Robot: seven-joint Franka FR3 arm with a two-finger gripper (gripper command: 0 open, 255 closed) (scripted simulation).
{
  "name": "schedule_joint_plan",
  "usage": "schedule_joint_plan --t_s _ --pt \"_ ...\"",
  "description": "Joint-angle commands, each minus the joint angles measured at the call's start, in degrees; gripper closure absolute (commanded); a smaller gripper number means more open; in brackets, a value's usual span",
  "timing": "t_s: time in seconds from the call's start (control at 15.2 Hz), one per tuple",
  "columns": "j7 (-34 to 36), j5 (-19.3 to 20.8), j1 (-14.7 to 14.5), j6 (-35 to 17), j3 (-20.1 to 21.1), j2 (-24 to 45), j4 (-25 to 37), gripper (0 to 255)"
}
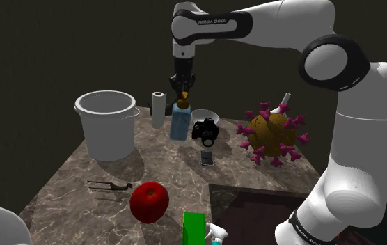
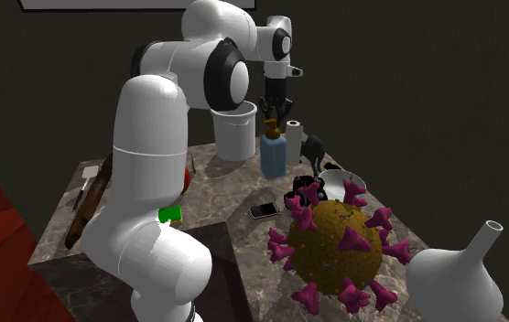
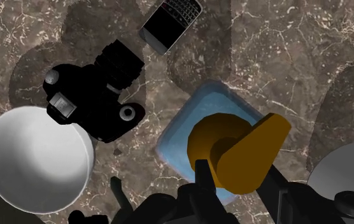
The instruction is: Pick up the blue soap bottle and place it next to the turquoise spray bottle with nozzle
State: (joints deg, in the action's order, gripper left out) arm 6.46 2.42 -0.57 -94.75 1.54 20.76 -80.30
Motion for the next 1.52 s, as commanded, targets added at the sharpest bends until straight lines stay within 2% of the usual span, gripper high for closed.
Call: schedule_joint_plan --t_s 0.0,0.59,0.99,1.45 --pt "0.0 0.0 0.0 1.6 0.0 -0.2 1.4 255" --pt "-0.2 0.0 -0.1 8.7 0.0 0.9 9.6 255" --pt "4.7 -0.5 -3.1 7.0 1.9 -10.6 -3.7 255" --pt "11.0 -1.9 -6.4 7.8 4.8 -21.1 -13.5 255"
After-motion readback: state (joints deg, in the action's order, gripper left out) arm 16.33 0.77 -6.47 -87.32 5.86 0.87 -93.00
